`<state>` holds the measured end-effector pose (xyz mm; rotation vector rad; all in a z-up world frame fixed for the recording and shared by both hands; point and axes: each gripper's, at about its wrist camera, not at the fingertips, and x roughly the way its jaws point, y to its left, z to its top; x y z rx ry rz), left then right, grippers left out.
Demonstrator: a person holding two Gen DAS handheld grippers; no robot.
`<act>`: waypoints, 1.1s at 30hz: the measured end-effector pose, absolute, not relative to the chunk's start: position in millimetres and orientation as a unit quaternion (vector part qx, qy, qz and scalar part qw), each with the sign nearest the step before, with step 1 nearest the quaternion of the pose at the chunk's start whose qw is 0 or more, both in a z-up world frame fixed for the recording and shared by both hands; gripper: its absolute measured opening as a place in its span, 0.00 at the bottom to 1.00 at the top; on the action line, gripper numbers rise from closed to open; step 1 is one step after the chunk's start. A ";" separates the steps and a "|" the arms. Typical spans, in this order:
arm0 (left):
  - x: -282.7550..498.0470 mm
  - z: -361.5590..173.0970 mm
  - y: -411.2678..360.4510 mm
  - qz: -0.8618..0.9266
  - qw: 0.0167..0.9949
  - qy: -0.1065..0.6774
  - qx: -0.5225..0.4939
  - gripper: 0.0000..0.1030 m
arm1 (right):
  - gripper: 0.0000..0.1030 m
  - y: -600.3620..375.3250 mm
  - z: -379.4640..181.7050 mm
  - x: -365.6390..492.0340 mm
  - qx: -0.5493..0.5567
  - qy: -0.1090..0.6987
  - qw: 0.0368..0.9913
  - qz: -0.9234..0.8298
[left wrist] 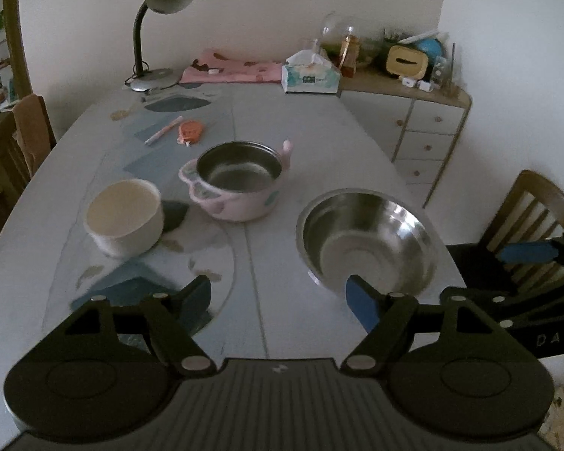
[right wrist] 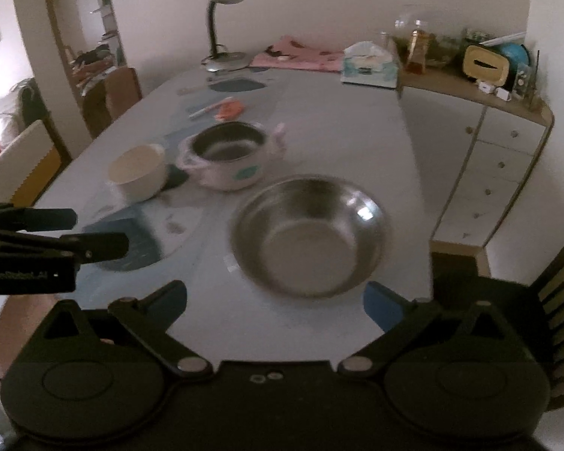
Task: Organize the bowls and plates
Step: 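Move both tools to the large steel bowl and grip its rim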
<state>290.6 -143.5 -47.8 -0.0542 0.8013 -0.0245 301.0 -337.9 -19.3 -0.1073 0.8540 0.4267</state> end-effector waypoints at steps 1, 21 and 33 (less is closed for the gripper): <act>301.3 -51.5 -148.3 -0.007 0.919 0.394 -0.026 0.76 | 0.98 -342.4 -21.4 310.0 -0.053 0.410 0.888 0.203; 425.4 -121.3 -184.1 0.039 0.879 0.476 -0.005 0.76 | 0.72 -374.0 -86.3 441.0 -0.078 0.469 0.863 0.169; 431.0 -137.5 -185.4 0.032 0.859 0.510 -0.030 0.38 | 0.36 -372.3 -102.9 456.8 -0.077 0.507 0.836 0.194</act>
